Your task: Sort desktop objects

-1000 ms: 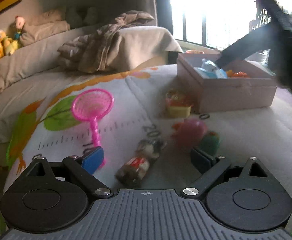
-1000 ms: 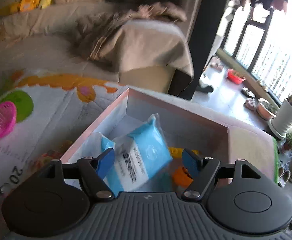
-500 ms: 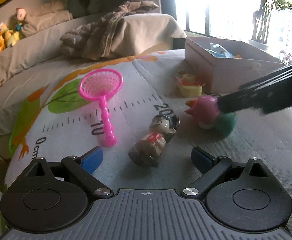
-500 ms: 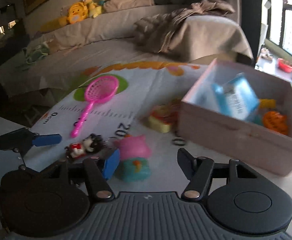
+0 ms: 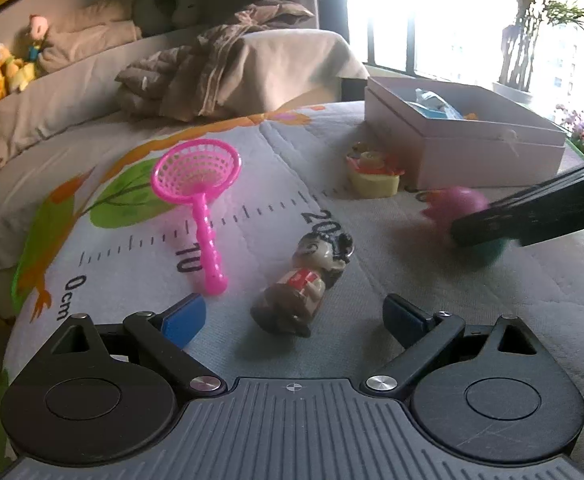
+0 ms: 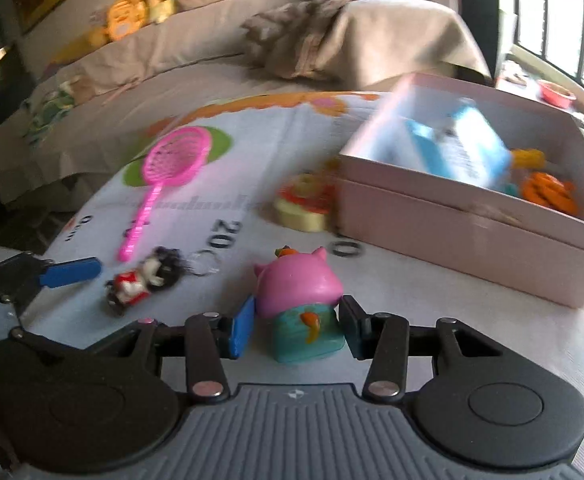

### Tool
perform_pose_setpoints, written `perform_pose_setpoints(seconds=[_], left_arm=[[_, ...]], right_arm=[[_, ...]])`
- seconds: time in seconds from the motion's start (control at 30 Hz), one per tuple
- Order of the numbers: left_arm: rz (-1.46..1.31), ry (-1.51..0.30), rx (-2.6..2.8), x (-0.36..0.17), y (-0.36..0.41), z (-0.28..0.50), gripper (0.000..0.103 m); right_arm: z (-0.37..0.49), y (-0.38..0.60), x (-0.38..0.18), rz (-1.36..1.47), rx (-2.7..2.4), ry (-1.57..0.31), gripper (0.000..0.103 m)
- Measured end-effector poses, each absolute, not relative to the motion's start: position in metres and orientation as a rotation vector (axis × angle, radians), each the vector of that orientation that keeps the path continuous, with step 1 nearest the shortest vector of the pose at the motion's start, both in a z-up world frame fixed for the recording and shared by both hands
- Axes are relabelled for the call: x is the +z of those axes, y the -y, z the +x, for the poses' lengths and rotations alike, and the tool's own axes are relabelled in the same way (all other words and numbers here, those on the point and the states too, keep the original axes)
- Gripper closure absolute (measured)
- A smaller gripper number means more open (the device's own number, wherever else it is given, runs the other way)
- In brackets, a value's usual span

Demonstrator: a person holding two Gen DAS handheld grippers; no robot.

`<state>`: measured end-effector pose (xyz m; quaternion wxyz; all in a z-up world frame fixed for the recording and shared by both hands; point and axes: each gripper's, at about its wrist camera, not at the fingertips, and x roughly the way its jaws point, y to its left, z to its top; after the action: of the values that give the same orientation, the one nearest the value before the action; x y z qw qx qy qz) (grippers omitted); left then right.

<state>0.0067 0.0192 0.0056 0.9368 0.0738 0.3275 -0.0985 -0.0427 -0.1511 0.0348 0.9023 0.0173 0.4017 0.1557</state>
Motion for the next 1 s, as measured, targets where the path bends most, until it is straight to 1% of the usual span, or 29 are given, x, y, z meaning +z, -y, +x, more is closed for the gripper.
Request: perform_pose_setpoints(seconds=[0.07,0.1,0.17,0.2,0.23,0.3,0.37,0.4,0.43,0.47,0.5,0.53,0.57,0.6,0.83,0.97,1.0], left_arm=[[0.138,-0.670,-0.211,0.007,-0.017,0.009,0.005],[0.133,-0.672,-0.216,0.007,-0.016,0.010,0.007],[0.126,-0.676,-0.225,0.007,-0.012,0.014,0.015],[0.125,-0.680,-0.226,0.007,-0.010,0.016,0.021],[0.124,-0.684,-0.227,0.006,-0.008,0.019,0.024],[0.122,-0.687,-0.226,0.006,-0.006,0.022,0.025],[0.122,-0.687,-0.226,0.006,-0.003,0.024,0.031],[0.120,-0.686,-0.228,0.006,-0.003,0.025,0.038],[0.118,-0.686,-0.230,0.006,-0.002,0.025,0.044],[0.117,-0.685,-0.233,0.007,-0.001,0.025,0.047],[0.119,-0.683,-0.236,0.007,0.000,0.025,0.052],[0.119,-0.682,-0.241,0.007,0.001,0.025,0.057],[0.117,-0.683,-0.248,0.007,0.002,0.024,0.059],[0.115,-0.684,-0.254,0.007,0.003,0.024,0.061],[0.042,-0.716,-0.362,0.010,0.009,0.019,0.061],[0.063,-0.705,-0.372,0.009,0.012,0.014,0.056],[0.075,-0.704,-0.364,0.008,0.012,0.013,0.050]], right_arm=[[-0.050,0.163,0.036,0.034,0.275,-0.823,0.057],[-0.054,0.169,0.036,0.032,0.251,-0.819,0.057],[-0.062,0.181,0.035,0.035,0.203,-0.812,0.057],[-0.065,0.187,0.035,0.040,0.182,-0.808,0.057],[-0.068,0.193,0.034,0.050,0.164,-0.804,0.057],[-0.072,0.202,0.034,0.069,0.143,-0.798,0.057],[-0.075,0.207,0.033,0.074,0.126,-0.788,0.056],[-0.076,0.208,0.032,0.075,0.116,-0.781,0.054],[-0.076,0.209,0.031,0.073,0.107,-0.776,0.048],[-0.076,0.208,0.029,0.073,0.099,-0.772,0.045],[-0.076,0.208,0.027,0.073,0.091,-0.768,0.043],[-0.076,0.207,0.025,0.073,0.089,-0.770,0.043],[-0.076,0.207,0.023,0.074,0.091,-0.774,0.043],[-0.075,0.206,0.022,0.076,0.096,-0.778,0.042],[-0.080,0.193,0.020,0.032,0.125,-0.762,0.042],[-0.082,0.188,0.020,0.013,0.139,-0.759,0.042],[-0.081,0.187,0.021,0.009,0.145,-0.756,0.042]])
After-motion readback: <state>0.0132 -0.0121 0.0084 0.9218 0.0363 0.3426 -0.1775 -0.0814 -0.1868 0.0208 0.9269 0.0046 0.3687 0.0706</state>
